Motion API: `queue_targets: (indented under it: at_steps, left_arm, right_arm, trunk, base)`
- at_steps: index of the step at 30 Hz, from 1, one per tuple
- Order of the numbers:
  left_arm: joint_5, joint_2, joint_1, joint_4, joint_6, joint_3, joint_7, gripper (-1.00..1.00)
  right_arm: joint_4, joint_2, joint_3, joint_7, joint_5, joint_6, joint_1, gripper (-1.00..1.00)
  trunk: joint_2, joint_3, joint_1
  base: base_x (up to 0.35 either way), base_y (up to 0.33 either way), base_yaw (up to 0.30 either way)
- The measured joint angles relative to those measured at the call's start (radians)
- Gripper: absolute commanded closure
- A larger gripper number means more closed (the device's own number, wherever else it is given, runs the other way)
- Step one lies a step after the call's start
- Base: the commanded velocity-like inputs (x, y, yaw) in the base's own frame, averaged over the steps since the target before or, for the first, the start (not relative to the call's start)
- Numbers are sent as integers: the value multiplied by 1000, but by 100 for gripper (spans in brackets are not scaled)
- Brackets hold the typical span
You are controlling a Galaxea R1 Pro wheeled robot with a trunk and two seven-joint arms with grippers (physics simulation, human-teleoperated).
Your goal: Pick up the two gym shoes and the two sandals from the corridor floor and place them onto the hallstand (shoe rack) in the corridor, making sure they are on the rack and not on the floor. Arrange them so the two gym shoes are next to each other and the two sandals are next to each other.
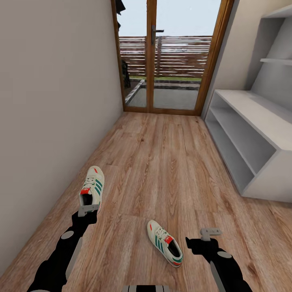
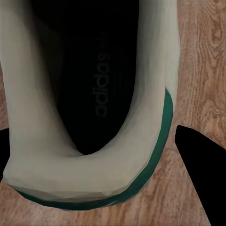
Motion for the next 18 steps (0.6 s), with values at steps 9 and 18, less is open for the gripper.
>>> queue_targets:
  at_steps: [9,18]
  left_arm:
    - [1,-7,0,0,0,-1,0,100]
    - [1,-8,0,0,-1,-1,0,100]
  right_arm:
    - [25,-6,-1,86,-4,-70,0,-100]
    - [61,-8,-2,147,1,-113,0,-100]
  trunk:
    - [0,0,0]
    - [0,0,0]
  base:
    - [0,0,0]
    - [0,0,0]
